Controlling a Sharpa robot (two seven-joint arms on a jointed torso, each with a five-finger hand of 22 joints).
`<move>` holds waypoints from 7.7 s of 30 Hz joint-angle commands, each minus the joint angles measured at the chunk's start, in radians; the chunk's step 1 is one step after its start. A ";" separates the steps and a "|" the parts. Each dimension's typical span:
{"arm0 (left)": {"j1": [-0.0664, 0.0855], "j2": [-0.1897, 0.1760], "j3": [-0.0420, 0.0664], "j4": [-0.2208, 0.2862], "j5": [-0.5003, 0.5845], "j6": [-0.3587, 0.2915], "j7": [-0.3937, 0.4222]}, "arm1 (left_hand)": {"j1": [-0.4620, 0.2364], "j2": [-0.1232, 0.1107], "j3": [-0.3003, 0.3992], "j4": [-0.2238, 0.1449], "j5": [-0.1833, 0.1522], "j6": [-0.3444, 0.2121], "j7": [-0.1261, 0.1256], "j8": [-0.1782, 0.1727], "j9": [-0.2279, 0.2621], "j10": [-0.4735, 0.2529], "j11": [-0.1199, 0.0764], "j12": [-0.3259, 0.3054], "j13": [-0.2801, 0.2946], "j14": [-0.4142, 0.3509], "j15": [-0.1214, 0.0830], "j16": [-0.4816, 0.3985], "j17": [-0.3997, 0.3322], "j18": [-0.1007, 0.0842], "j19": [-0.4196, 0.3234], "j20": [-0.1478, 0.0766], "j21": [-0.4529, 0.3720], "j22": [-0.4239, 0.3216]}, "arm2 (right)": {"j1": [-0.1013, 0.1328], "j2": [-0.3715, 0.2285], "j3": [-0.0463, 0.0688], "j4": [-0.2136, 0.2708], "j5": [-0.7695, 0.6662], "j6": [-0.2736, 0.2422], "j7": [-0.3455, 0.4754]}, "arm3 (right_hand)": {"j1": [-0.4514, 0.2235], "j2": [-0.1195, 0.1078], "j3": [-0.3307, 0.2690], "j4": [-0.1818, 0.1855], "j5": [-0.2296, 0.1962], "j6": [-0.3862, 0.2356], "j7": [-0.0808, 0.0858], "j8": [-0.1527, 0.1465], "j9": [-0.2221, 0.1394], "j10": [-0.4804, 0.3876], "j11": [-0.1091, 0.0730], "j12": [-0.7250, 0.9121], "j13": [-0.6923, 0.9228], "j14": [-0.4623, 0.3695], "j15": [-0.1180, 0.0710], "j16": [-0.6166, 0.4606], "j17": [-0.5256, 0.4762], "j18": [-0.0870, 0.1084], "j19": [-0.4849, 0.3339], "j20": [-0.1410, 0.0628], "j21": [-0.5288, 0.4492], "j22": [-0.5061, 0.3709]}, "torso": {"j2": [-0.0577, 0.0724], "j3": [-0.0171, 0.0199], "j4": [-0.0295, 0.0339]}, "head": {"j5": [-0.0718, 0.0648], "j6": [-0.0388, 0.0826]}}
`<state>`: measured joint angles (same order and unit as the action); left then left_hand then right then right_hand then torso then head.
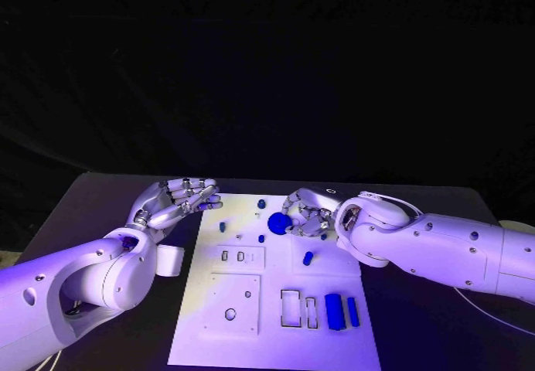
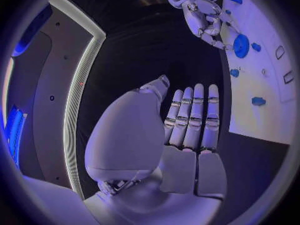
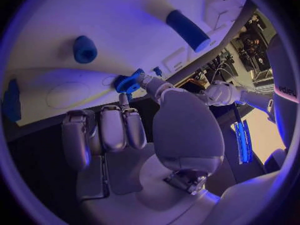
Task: Assemble the parts on the task board
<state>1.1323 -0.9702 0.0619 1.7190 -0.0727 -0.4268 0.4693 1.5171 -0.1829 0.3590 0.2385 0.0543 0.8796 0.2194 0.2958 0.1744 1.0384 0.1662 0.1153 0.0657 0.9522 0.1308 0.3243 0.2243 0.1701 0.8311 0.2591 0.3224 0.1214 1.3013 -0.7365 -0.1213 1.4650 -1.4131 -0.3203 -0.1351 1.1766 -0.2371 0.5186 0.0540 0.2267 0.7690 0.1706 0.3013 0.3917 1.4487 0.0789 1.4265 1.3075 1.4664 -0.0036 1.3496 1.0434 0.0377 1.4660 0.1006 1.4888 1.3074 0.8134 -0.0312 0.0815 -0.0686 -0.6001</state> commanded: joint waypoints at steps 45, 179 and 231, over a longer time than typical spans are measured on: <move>0.001 0.005 0.001 -0.005 0.003 0.028 -0.005 | -0.004 -0.009 0.008 -0.003 -0.003 -0.005 0.006 -0.008 -0.001 0.001 0.008 -0.011 -0.001 -0.001 0.004 -0.004 0.002 0.013 0.006 -0.001 -0.003 -0.002 | -0.024 0.051 -0.004 -0.026 -0.174 -0.084 -0.018 | 0.058 0.051 -0.007 -0.009 -0.025 0.113 -0.025 0.046 0.043 0.029 -0.016 0.035 0.143 0.093 -0.001 0.208 0.473 -0.012 0.037 0.005 0.006 0.181 | -0.001 0.0001 -0.0001 | 0.003 -0.012; 0.001 0.010 0.001 -0.018 0.003 0.025 -0.011 | -0.006 -0.012 0.014 -0.007 -0.003 -0.008 0.009 -0.013 -0.003 0.001 0.010 -0.020 -0.001 0.000 0.006 -0.009 0.004 0.013 0.006 -0.001 -0.004 -0.005 | -0.035 0.120 -0.004 -0.063 -0.155 -0.110 -0.078 | -0.041 0.057 -0.074 0.112 -0.026 0.069 -0.001 -0.074 0.013 0.019 0.007 0.026 0.133 0.093 0.019 0.209 0.476 -0.011 0.037 0.022 0.000 0.184 | -0.001 0.0006 -0.0009 | 0.001 -0.019; -0.005 0.023 0.000 -0.046 0.009 0.033 -0.010 | -0.008 -0.013 0.016 -0.008 -0.003 -0.008 0.009 -0.014 -0.003 0.002 0.010 -0.023 0.000 0.000 0.006 -0.010 0.005 0.013 0.006 0.000 -0.005 -0.006 | -0.056 -0.214 -0.003 -0.099 0.257 -0.051 0.295 | 0.118 0.012 -0.036 -0.019 -0.004 0.085 0.004 -0.116 0.004 -0.043 0.009 -0.040 0.068 0.069 0.017 0.176 0.381 0.024 -0.061 0.017 -0.132 0.077 | -0.020 0.0259 -0.0374 | -0.012 -0.018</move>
<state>1.1277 -0.9483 0.0610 1.6707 -0.0673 -0.4127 0.4514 1.5131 -0.1869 0.3671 0.2302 0.0542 0.8759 0.2231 0.2868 0.1722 1.0419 0.1698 0.0986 0.0657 0.9522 0.1309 0.3192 0.2280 0.1702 0.8311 0.2591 0.3224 0.1170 1.2469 -0.9533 -0.1240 1.3689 -1.1271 -0.3725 0.1769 1.2879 -0.2271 0.4845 0.0385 0.2189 0.8585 0.1741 0.1909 0.3972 1.4077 0.0805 1.3878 1.3076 1.4683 0.0122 1.5278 1.3077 0.0536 1.4013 0.1147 1.3571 1.3077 0.7930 -0.0047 0.0441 -0.0817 -0.6167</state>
